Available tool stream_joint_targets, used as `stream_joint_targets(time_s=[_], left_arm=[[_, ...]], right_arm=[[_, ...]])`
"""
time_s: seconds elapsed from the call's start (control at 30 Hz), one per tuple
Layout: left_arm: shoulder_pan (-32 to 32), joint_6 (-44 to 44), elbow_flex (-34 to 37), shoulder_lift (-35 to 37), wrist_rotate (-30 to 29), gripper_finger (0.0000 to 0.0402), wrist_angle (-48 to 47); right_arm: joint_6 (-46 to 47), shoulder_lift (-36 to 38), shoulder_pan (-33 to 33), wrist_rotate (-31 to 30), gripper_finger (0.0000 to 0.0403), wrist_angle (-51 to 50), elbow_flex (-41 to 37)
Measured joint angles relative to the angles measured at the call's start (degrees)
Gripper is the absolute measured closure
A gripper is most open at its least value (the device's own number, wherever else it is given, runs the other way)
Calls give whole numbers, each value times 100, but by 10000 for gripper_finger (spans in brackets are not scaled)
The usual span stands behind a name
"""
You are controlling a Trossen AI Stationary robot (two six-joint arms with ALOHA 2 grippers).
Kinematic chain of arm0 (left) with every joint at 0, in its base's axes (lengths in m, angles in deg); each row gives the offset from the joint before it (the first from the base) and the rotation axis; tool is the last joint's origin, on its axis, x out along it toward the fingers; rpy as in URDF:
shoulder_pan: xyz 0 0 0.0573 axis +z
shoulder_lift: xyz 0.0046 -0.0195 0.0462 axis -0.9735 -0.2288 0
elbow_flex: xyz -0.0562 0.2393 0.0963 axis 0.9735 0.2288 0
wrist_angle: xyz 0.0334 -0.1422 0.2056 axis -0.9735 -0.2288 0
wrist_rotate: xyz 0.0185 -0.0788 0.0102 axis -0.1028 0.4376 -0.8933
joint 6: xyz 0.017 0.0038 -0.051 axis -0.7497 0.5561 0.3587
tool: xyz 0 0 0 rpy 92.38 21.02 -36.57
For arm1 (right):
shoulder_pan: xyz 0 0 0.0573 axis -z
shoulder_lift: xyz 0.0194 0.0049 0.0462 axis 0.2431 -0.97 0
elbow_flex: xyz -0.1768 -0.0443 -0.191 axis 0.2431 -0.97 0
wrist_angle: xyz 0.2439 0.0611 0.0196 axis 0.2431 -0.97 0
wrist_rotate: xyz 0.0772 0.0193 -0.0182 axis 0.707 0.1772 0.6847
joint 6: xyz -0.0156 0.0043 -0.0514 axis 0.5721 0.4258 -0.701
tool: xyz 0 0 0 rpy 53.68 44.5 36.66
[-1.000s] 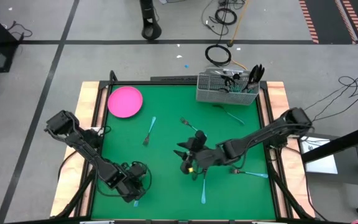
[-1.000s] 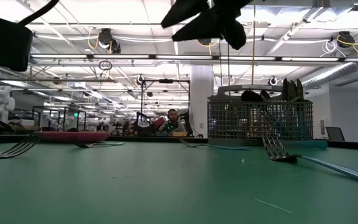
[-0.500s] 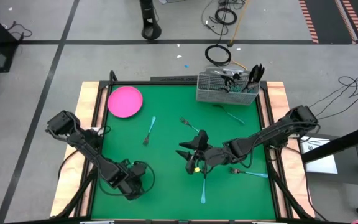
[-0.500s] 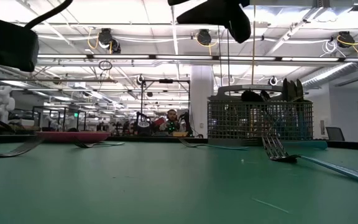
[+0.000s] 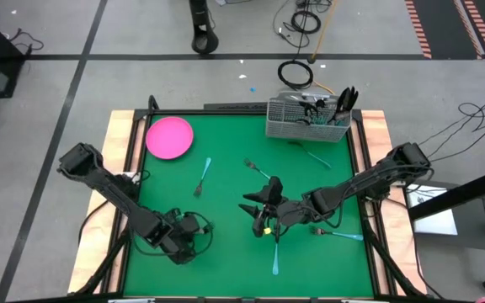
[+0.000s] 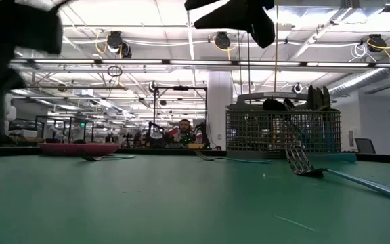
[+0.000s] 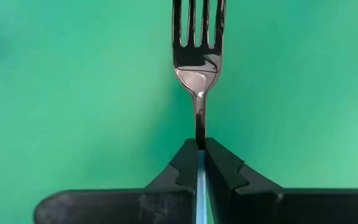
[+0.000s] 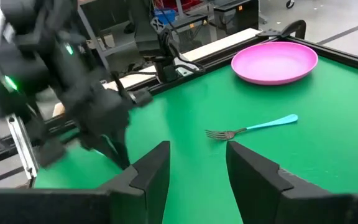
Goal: Sort silverware
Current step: Put the blue fork into the gray silverware basket
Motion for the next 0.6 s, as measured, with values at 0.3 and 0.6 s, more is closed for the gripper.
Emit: stream_joint_targets(time_s=[0.3, 0.6], left_arm=[[45, -1183, -314, 1511, -1686, 388, -82], [-413, -2807, -315, 2528, -3945, 389, 297]], right_arm=[[-527, -62, -115, 12, 257, -25, 1], [-1351, -335, -225, -45, 257, 790, 0]])
